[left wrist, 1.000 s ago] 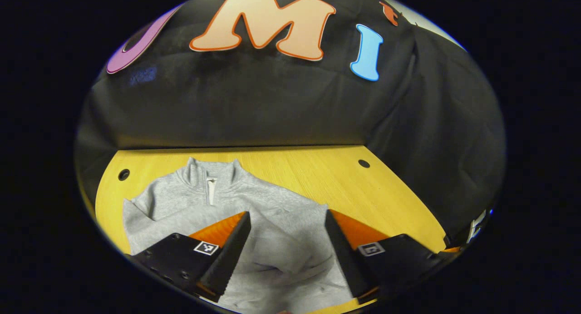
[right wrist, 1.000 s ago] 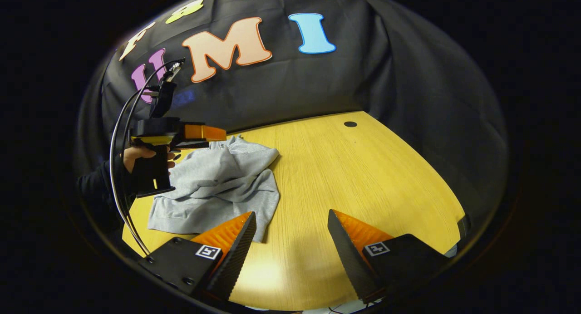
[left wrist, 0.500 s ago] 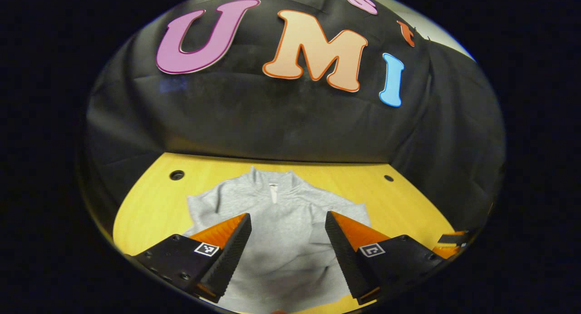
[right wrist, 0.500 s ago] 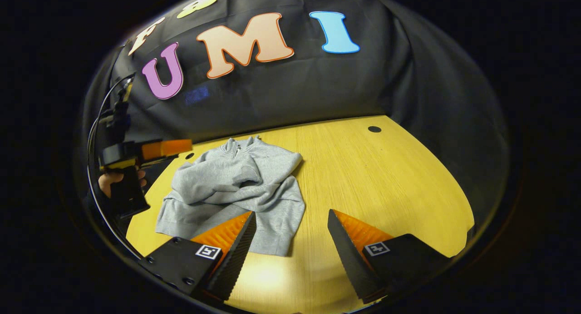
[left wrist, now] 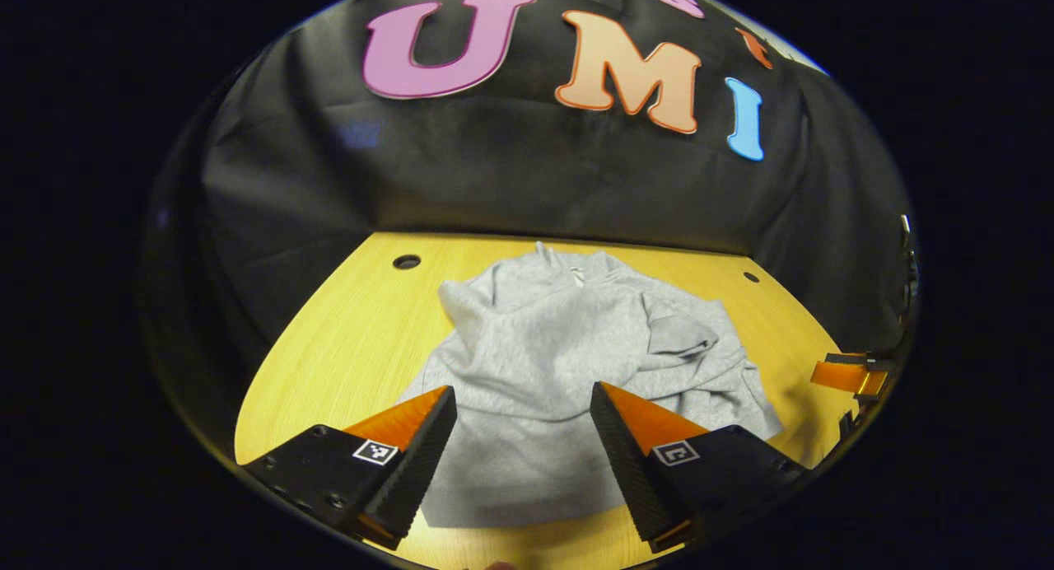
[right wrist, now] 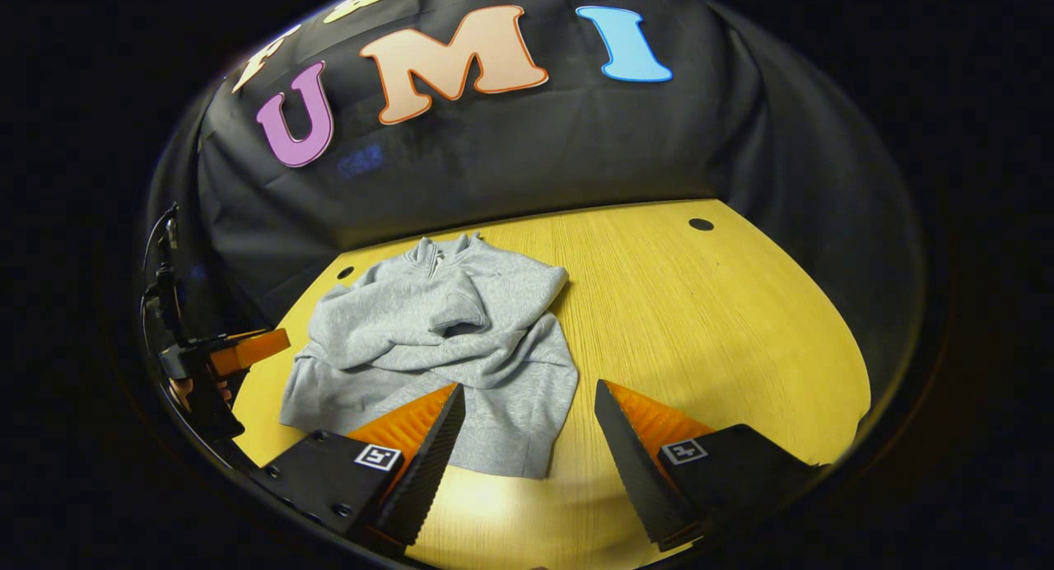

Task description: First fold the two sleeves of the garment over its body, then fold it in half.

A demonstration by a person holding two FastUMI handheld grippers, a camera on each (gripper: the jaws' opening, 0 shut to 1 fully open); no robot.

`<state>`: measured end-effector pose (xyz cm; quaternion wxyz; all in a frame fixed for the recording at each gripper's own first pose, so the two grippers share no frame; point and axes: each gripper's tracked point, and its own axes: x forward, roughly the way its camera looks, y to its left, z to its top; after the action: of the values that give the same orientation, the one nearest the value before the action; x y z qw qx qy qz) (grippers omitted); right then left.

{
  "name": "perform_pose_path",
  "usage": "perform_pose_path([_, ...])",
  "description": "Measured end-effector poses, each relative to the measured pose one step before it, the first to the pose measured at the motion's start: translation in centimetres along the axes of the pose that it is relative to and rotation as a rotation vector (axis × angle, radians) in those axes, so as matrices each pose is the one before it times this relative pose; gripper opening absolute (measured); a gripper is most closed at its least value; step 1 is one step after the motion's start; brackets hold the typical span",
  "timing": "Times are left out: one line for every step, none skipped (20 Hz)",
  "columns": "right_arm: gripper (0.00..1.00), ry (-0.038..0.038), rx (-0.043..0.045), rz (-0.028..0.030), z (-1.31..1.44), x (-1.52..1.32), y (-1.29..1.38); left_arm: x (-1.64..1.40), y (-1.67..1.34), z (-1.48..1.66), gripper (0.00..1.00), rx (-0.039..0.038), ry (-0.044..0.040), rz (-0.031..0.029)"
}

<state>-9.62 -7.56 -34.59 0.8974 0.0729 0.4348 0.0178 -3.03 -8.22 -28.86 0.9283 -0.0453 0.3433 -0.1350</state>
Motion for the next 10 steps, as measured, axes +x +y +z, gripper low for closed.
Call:
perform_pose_path([0.95,0.00401,-0.00481,-0.00209,-0.277,0.284,0.195,-0.269,0.788,-0.988,0.96,-0.01039,0.01292,0.01694])
perform_pose_path([0.95,0.00658,-0.00552,-0.00421,-0.421,0.311,0.138,-0.128,0.667,-1.011,0.95,-0.00638,0.01427,0.0163])
perform_pose_path([0.99,0.0101,-0.00647,-0.0048,-0.49,0.271,0.175,-0.099,0.652,-1.022,0.95,-0.0057,0.01754,0.01609])
perform_pose_path([0.99,0.0096,-0.00686,-0.00385,-0.532,0.393,0.133,-0.061,0.585,-1.153,0.95,-0.00723,0.01795,0.01311])
perform_pose_path([0.95,0.01131,-0.00713,-0.00512,-0.498,0.293,0.095,-0.02,0.455,-1.12,0.95,-0.00801,0.01879,0.0079])
perform_pose_path([0.95,0.00965,-0.00595,-0.00469,-0.568,0.344,0.084,-0.003,0.436,-1.018,0.96,-0.00282,0.01829,0.00871])
perform_pose_path([0.98,0.01152,-0.00615,-0.00501,-0.531,0.277,0.057,0.089,0.479,-1.026,0.96,-0.0004,0.01902,0.01106])
perform_pose_path([0.95,0.0118,-0.0057,-0.00542,-0.592,0.292,-0.026,0.174,0.294,-0.863,0.96,0.00029,0.01701,0.00754])
perform_pose_path([0.99,0.01189,-0.00494,-0.00567,-0.479,0.192,0.026,0.203,0.223,-0.744,0.96,-0.00142,0.01421,0.00613])
perform_pose_path([0.99,0.01138,-0.00367,-0.00566,-0.525,0.246,-0.032,0.243,0.079,-0.563,0.96,-0.00165,0.01252,0.00013])
